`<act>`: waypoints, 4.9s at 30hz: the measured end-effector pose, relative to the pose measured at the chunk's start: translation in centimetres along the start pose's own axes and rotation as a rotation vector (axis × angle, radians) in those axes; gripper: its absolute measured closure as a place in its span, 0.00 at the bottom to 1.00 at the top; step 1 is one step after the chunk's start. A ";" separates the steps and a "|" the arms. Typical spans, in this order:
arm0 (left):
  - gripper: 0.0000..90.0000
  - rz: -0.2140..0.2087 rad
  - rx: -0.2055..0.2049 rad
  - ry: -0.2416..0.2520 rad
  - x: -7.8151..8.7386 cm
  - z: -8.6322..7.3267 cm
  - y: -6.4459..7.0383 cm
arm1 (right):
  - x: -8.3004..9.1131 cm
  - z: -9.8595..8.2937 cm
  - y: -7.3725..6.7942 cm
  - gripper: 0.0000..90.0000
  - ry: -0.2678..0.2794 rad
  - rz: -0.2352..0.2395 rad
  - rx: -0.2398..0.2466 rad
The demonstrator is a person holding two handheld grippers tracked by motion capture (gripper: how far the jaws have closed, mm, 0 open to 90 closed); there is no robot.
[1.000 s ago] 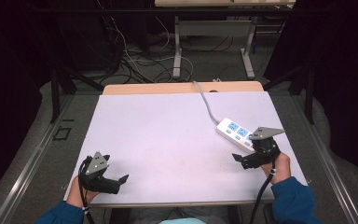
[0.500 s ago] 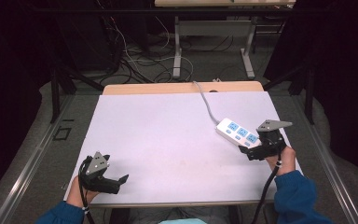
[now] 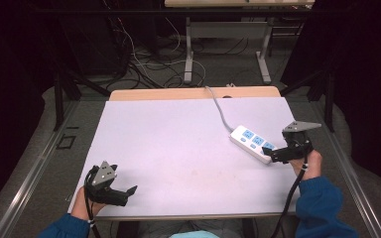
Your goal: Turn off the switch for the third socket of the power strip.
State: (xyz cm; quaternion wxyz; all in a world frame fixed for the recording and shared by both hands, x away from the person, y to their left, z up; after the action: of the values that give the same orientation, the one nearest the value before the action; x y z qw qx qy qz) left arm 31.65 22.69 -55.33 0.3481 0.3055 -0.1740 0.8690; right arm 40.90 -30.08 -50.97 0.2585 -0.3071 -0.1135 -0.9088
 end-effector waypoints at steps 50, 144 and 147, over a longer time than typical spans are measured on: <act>0.00 -0.003 0.002 -0.001 -0.2 -0.1 0.1 | -2.3 -2.0 1.5 1.00 -0.075 0.055 -0.085; 0.00 -0.007 -0.005 -0.029 -0.3 -0.2 0.3 | -4.8 -2.8 -1.0 1.00 -0.165 -0.012 0.033; 0.00 -0.007 -0.004 -0.027 -0.3 -0.2 0.3 | -4.8 -2.9 -0.9 1.00 -0.158 -0.004 0.042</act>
State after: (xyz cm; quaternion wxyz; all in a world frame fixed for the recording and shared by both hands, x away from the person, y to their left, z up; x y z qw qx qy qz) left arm 31.56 22.44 -55.67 0.3492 0.3170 -0.1796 0.8633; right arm 42.27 -28.48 -56.23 0.2533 -0.3720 -0.1534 -0.8797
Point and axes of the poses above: each handheld gripper's, and its own axes: x roughly backward along the jaws, z roughly out of its top, y roughly to its right, the point moved 5 cm from there along -x, roughly forward along the jaws, and after that the axes turned 1 degree about -z, right-handed, at the moved point
